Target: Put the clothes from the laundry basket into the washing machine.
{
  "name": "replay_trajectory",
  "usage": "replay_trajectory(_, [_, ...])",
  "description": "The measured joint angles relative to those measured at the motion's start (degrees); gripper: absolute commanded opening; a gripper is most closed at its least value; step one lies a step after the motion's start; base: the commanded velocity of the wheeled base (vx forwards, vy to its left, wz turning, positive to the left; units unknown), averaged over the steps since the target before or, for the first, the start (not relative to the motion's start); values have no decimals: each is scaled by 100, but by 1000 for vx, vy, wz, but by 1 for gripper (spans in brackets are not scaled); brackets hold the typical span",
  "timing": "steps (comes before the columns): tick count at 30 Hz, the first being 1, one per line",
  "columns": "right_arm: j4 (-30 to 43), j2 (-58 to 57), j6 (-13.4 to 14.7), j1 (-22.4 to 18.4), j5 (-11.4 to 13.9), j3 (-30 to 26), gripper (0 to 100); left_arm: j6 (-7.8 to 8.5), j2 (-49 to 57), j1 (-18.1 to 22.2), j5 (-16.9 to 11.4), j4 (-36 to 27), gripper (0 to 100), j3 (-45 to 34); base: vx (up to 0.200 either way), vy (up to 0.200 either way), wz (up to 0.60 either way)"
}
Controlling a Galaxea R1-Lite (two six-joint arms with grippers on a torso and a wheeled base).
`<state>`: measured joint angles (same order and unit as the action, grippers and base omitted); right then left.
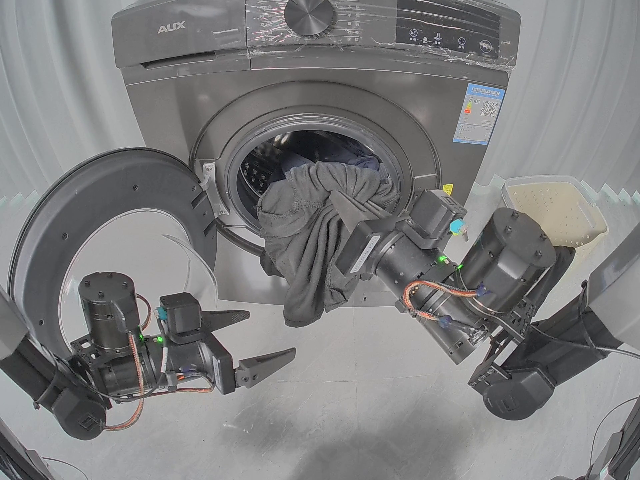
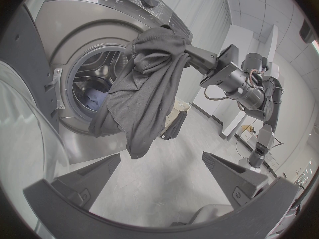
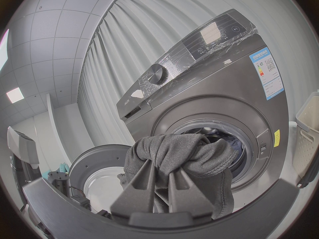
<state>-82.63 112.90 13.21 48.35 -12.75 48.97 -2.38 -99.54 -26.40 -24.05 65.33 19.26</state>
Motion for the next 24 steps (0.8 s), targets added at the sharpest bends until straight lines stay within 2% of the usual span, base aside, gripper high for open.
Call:
replay_trajectory(5, [-4,0,-2,24,-11,-5,0,-150,-560,-40,2,424,100,206,0,0,0])
replay_trajectory(17, [-74,-6,-20,68,-18,-27,0,-207,-1469,-60,106,896,100,761,0,0,0])
replay_trajectory(24, [-77,-6,-22,93,-33,-49,0,-367,-1826,-38,288,1243,100,1014,0,0,0])
